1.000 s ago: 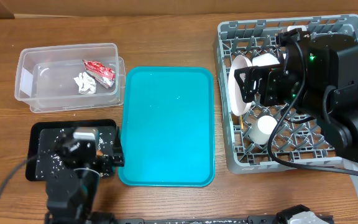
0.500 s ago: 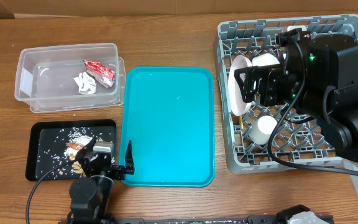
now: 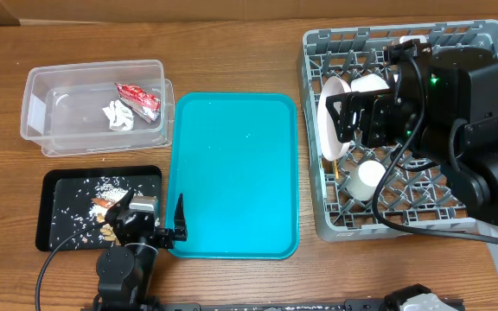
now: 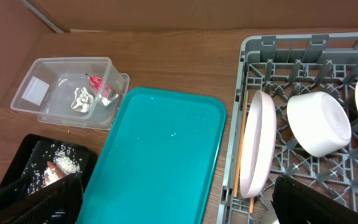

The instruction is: Sort waste into correct bins and load items into the dishwasher

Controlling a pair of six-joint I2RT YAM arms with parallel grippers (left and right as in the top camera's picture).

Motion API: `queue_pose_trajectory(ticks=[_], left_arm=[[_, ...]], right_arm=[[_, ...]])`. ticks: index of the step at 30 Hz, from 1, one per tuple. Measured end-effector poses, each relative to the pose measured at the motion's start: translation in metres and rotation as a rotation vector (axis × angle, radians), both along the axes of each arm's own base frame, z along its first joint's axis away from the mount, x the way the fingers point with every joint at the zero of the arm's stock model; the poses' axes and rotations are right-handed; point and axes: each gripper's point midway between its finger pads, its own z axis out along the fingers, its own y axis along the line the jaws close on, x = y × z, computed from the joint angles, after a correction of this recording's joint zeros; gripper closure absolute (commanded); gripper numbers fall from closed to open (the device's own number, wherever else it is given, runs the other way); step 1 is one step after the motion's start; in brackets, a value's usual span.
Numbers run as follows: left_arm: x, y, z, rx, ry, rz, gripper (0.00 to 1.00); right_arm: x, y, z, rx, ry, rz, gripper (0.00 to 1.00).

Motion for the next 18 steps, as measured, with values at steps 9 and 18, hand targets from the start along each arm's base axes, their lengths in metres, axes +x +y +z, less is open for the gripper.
queue_pose_trajectory(ticks=[9,18], left_arm=[[0.0,0.0001,0.0,0.0,0.0,0.0,0.0],[0.0,0.0001,0.0,0.0,0.0,0.0,0.0]], right_arm=[[0.0001,0.0,0.0001,0.0,0.0,0.0,0.0],[0.0018,-0.0045,0.0006,-0.018,-0.011,-0.019,0.0]])
